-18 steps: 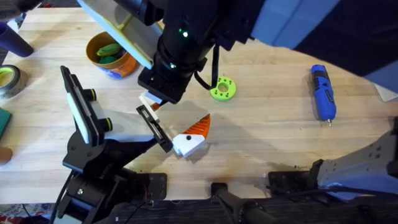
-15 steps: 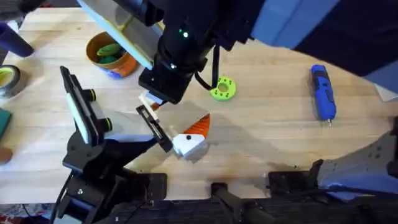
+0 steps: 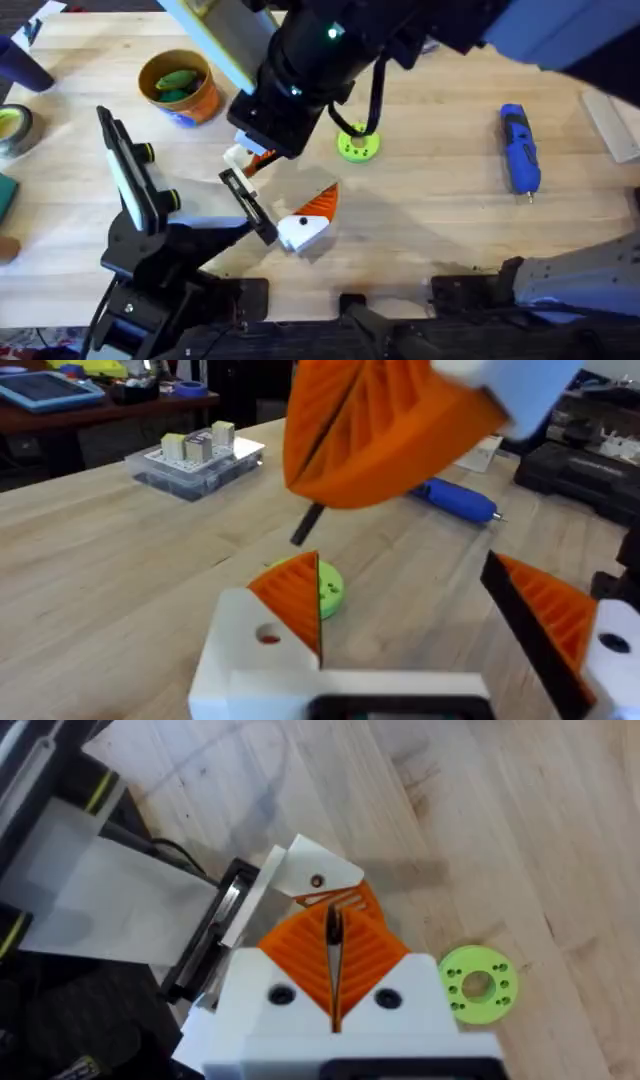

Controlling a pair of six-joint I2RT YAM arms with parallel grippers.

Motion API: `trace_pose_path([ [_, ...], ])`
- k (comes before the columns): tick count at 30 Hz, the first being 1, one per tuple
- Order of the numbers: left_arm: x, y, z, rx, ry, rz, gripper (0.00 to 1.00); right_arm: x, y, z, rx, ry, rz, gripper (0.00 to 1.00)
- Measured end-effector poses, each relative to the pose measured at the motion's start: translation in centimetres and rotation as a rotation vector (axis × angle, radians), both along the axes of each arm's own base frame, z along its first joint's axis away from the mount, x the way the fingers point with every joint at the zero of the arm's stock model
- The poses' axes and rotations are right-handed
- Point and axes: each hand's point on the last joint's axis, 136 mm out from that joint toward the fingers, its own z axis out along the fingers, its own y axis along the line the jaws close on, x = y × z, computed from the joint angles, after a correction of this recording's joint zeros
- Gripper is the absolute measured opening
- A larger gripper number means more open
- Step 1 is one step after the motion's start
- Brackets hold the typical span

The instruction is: Pick up the gripper from the table and insert it into the empty holder that is missing its gripper. Then pick up a screw, insert it into the mounting hole, and use the screwdriver to tighten it. Finally, clean up the table by picking up the vegetable and placing it into the bucket.

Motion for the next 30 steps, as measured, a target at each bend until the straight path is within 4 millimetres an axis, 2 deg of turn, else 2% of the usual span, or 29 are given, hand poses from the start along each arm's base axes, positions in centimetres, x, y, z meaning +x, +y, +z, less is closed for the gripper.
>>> trace_pose_path([
  [16, 0.0, 0.0, 0.0, 0.000, 0.000, 0.000, 0.989, 0.0, 1.1, 0.5, 0.051, 0.005, 0.019, 0.015],
  [30, 0.0, 0.0, 0.0, 0.000, 0.000, 0.000, 0.989, -0.3, 1.9, -2.5, -0.023, 0.042, 0.057, 0.015],
])
